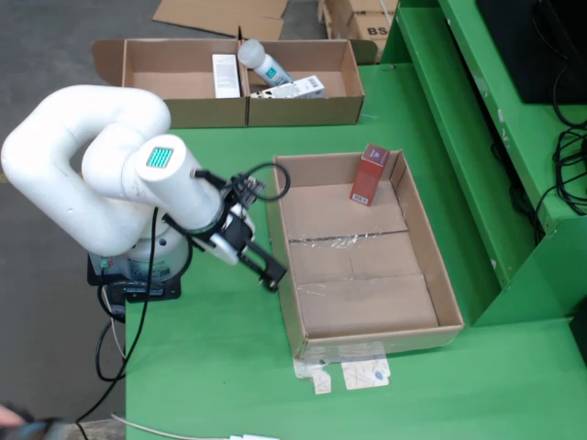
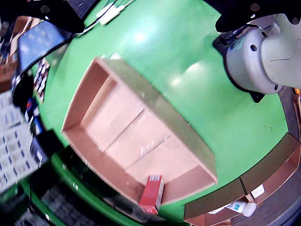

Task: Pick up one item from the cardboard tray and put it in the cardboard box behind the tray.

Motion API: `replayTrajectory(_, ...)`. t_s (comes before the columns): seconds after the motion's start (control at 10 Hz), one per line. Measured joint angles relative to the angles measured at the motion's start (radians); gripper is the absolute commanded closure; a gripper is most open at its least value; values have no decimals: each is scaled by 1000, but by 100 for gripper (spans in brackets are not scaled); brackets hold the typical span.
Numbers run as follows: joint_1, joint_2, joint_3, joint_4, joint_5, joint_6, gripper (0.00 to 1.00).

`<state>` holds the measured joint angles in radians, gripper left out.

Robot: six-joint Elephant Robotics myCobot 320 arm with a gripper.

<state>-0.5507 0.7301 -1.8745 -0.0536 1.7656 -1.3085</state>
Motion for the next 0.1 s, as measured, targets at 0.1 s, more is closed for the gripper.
replayTrajectory(0.1, -41, 0, -41, 0, 0, 0, 0)
